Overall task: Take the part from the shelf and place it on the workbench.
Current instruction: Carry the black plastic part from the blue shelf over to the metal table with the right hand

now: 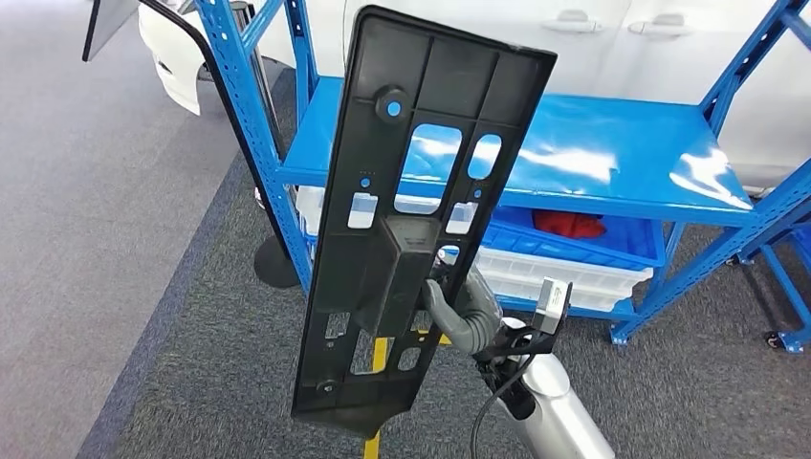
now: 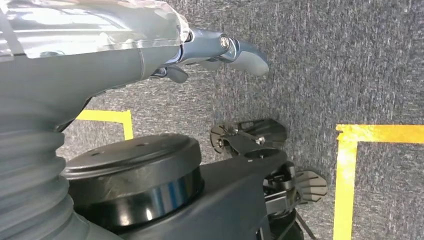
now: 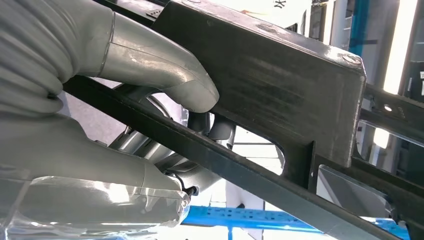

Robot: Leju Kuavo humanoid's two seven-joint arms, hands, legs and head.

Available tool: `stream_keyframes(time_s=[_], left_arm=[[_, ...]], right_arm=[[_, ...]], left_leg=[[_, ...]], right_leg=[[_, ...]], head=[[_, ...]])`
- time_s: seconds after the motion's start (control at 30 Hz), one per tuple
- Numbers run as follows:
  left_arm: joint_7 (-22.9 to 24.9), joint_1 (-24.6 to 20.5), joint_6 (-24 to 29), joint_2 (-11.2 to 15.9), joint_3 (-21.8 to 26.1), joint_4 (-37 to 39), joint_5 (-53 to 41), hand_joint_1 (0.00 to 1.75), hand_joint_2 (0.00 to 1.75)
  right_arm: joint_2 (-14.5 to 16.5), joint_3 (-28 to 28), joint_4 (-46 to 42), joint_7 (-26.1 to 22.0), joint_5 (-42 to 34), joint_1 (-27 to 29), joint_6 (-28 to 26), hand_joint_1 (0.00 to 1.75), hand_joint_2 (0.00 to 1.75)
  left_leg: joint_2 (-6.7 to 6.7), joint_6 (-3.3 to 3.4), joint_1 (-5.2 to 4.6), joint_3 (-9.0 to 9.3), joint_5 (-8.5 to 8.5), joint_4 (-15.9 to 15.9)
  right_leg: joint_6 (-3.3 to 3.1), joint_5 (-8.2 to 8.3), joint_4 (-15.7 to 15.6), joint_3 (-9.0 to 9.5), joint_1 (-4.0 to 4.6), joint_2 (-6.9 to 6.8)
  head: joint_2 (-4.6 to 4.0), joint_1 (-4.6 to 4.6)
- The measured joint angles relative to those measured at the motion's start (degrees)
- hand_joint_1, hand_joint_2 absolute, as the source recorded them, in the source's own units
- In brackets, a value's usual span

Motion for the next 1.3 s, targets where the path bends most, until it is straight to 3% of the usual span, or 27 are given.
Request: stream_keyframes(time_s=[0.1,0.13,0.17,0.2,0.23,0.27,0.33,0.4,0.47,0.5,0.6,0.63,0.67,0.7,0.77,0.83,0.9,0.97,1.0,1.03,1.1,1.13,1.17,1.2,1.23,1.27,1.3], left_arm=[[-0.01,-0.01,0.02,-0.01,0.00,0.01,-0.02,0.00,1.75],[-0.01,0.03,0.04,-0.01,0.00,0.01,-0.02,0.00,1.75],[-0.01,0.08,0.07,-0.01,0.00,0.01,-0.01,0.00,1.75],[-0.01,0.11,0.11,-0.01,0.00,0.01,-0.01,0.00,1.75],[-0.01,0.12,0.15,-0.01,0.00,0.00,0.00,0.00,1.75],[-0.01,0.12,0.17,-0.01,0.00,0.00,0.00,0.00,1.75],[-0.03,0.09,0.18,-0.05,0.00,0.00,0.00,0.00,1.75],[-0.05,0.08,0.23,-0.09,0.00,0.00,0.00,0.00,1.75],[-0.06,0.17,0.30,-0.10,0.00,0.00,-0.01,0.00,1.75],[-0.07,0.21,0.33,-0.11,0.00,0.00,-0.01,0.00,1.75],[-0.08,0.23,0.33,-0.03,0.00,0.00,-0.01,0.00,1.75],[-0.09,0.22,0.33,0.00,0.00,0.00,-0.01,0.00,1.75],[-0.09,0.22,0.33,0.02,0.00,0.00,-0.02,0.00,1.75],[-0.08,0.21,0.33,0.03,0.00,0.00,-0.04,0.00,1.75],[-0.08,0.15,0.33,0.05,0.00,0.00,-0.08,0.00,1.75],[-0.10,-0.01,0.33,0.06,0.00,0.00,-0.09,0.00,1.75],[-0.12,-0.04,0.34,0.06,0.00,0.00,-0.09,0.00,1.75],[-0.10,0.15,0.35,0.04,0.00,0.00,-0.08,0.00,1.75],[-0.08,0.21,0.35,0.02,0.00,0.00,-0.08,0.00,1.75],[-0.07,0.25,0.35,-0.01,0.00,0.00,-0.07,0.00,1.75],[-0.08,0.30,0.35,-0.02,0.01,0.00,-0.07,0.00,1.75],[-0.09,0.36,0.35,-0.02,0.01,0.00,-0.07,0.00,1.75],[-0.13,0.43,0.35,-0.01,0.02,0.00,-0.07,0.00,1.75],[-0.17,0.51,0.35,-0.01,0.02,0.00,-0.08,0.00,1.75],[-0.21,0.58,0.35,-0.01,0.02,0.00,-0.11,0.00,1.75],[-0.26,0.62,0.34,-0.02,0.01,0.00,-0.14,0.00,1.75],[-0.30,0.64,0.34,-0.02,0.01,0.00,-0.17,0.00,1.75]], right_arm=[[0.00,-0.01,0.03,-0.03,-0.02,-0.01,0.04,1.75,1.75],[0.00,-0.01,0.04,-0.03,-0.03,0.00,0.07,1.75,1.75],[0.00,-0.01,0.06,-0.03,-0.05,0.01,0.09,1.75,1.75],[0.00,-0.01,0.08,-0.03,-0.07,0.01,0.10,1.75,1.75],[0.00,-0.01,0.09,-0.03,-0.09,-0.02,0.10,1.75,1.75],[0.00,-0.01,0.09,-0.04,-0.10,-0.11,0.10,1.75,1.75],[0.02,0.00,0.03,-0.07,-0.15,-0.42,0.11,1.75,1.75],[0.04,0.00,-0.04,-0.14,-0.21,-0.68,0.12,1.75,1.75],[0.08,0.00,-0.05,-0.18,-0.24,-0.78,0.13,1.75,1.75],[0.11,0.01,-0.05,-0.19,-0.25,-0.82,0.13,1.75,1.75],[0.14,0.01,-0.05,-0.21,-0.30,-0.79,0.14,1.75,1.75],[0.14,0.01,-0.05,-0.21,-0.33,-0.76,0.13,1.75,1.75],[0.14,0.01,-0.04,-0.21,-0.36,-0.74,0.13,1.75,1.75],[0.14,0.01,-0.04,-0.20,-0.41,-0.73,0.12,1.75,1.75],[0.14,-0.01,-0.04,-0.18,-0.60,-0.74,0.10,1.75,1.75],[0.14,-0.06,-0.11,-0.08,-0.82,-0.76,0.04,1.75,1.75],[0.15,-0.14,-0.16,0.20,-0.94,-0.78,-0.03,1.75,1.75],[0.14,-0.25,-0.14,0.49,-0.98,-0.75,-0.05,1.75,1.75],[0.13,-0.34,-0.12,0.56,-0.99,-0.74,-0.05,1.75,1.75],[0.11,-0.45,-0.10,0.59,-1.00,-0.72,-0.05,1.75,1.75],[0.11,-0.64,-0.07,0.60,-1.01,-0.65,-0.07,1.75,1.75],[0.10,-0.69,-0.06,0.60,-1.04,-0.56,-0.09,1.75,1.75],[0.10,-0.73,-0.05,0.57,-1.09,-0.44,-0.13,1.75,1.75],[0.09,-0.75,-0.05,0.55,-1.16,-0.32,-0.16,1.75,1.75],[0.08,-0.79,-0.06,0.52,-1.25,-0.22,-0.21,1.75,1.75],[0.07,-0.83,-0.10,0.49,-1.32,-0.16,-0.28,1.75,1.75],[0.07,-0.87,-0.21,0.48,-1.39,-0.13,-0.39,1.75,1.75]], left_leg=[[0.08,0.58,0.06,-2.36,1.99,0.01],[0.07,0.58,0.02,-3.24,2.59,0.08],[0.07,0.54,-0.01,-4.08,3.14,0.16],[0.05,0.47,-0.03,-4.83,3.64,0.23],[0.02,0.36,-0.05,-5.51,4.12,0.29],[-0.02,0.21,-0.05,-6.04,4.60,0.35],[-0.10,-0.31,-0.13,-6.72,5.53,0.29],[-0.11,-0.99,-0.10,-6.86,6.46,-0.03],[-0.15,-1.67,-0.12,-7.14,6.83,-0.17],[-0.12,-1.95,-0.15,-7.62,5.64,0.63],[0.01,-2.52,0.02,-9.92,-2.56,9.06],[0.02,-2.72,0.08,-10.45,-4.39,12.65],[0.02,-2.89,0.13,-10.44,-4.82,15.22],[0.02,-3.03,0.21,-9.64,-3.99,16.10],[0.04,-3.13,0.40,-5.33,-1.08,12.13],[0.02,-2.77,0.33,0.50,-1.20,4.15],[-0.06,-2.05,0.04,2.99,-2.42,-0.23],[0.02,-1.22,0.08,2.38,-1.68,-0.64],[0.13,-0.75,0.17,1.94,-1.03,-0.73],[0.25,-0.35,0.31,1.37,-0.30,-0.88],[0.36,0.10,0.35,-0.18,1.11,-0.88],[0.37,0.11,0.33,-1.05,1.75,-0.82],[0.37,0.06,0.32,-1.95,2.37,-0.72],[0.37,-0.03,0.33,-2.85,2.94,-0.58],[0.37,-0.17,0.33,-3.72,3.46,-0.39],[0.36,-0.34,0.34,-4.50,3.94,-0.15],[0.33,-0.58,0.29,-5.16,4.36,0.08]], right_leg=[[0.69,-8.18,9.43,-2.87,-0.23,0.27],[0.82,-9.91,12.87,-3.46,-0.26,0.27],[0.85,-10.31,14.79,-3.27,-0.25,0.28],[0.78,-9.54,14.64,-2.08,-0.25,0.29],[0.60,-8.18,12.32,0.23,-0.23,0.32],[0.28,-7.08,8.39,3.39,-0.19,0.41],[-0.49,-6.71,0.38,8.90,0.16,0.62],[-1.20,-7.06,-2.70,10.48,0.58,0.72],[-2.03,-5.87,-3.19,9.86,0.44,0.54],[-2.49,-5.13,-3.45,9.35,0.30,0.39],[-3.34,-3.07,-3.72,7.26,0.25,0.04],[-3.39,-2.46,-3.62,6.43,0.31,-0.05],[-3.36,-1.87,-3.44,5.54,0.34,-0.14],[-3.27,-1.32,-3.19,4.59,0.34,-0.19],[-2.93,-0.39,-2.44,2.74,0.28,-0.24],[-2.37,0.33,-1.52,1.35,0.33,-0.25],[-1.69,1.18,-1.17,0.78,0.32,-0.28],[-0.97,1.82,-1.28,0.58,0.21,-0.16],[-0.64,0.86,-0.69,0.22,0.12,0.00],[-0.35,-1.15,0.86,-0.37,0.03,0.16],[0.11,-7.08,7.01,-2.07,-0.20,0.35],[0.30,-9.15,10.58,-2.75,-0.27,0.36],[0.44,-9.91,13.31,-2.94,-0.32,0.36],[0.51,-9.40,14.51,-2.40,-0.35,0.36],[0.49,-7.94,13.59,-0.81,-0.39,0.36],[0.37,-6.41,10.72,1.78,-0.42,0.37],[0.15,-5.93,6.60,4.86,-0.40,0.43]], head=[[0.00,0.00],[0.00,0.00],[0.00,0.00],[0.00,0.00],[0.00,0.00],[0.00,0.00],[0.00,-0.01],[0.00,-0.02],[0.00,-0.02],[0.00,-0.02],[0.00,-0.02],[0.00,-0.02],[0.00,-0.02],[0.00,-0.02],[0.00,-0.02],[0.00,-0.02],[0.00,-0.03],[0.00,-0.03],[0.00,-0.03],[0.00,-0.02],[0.00,-0.02],[0.00,-0.02],[0.00,-0.02],[0.00,-0.02],[0.00,-0.02],[0.00,-0.02],[0.00,-0.02]])
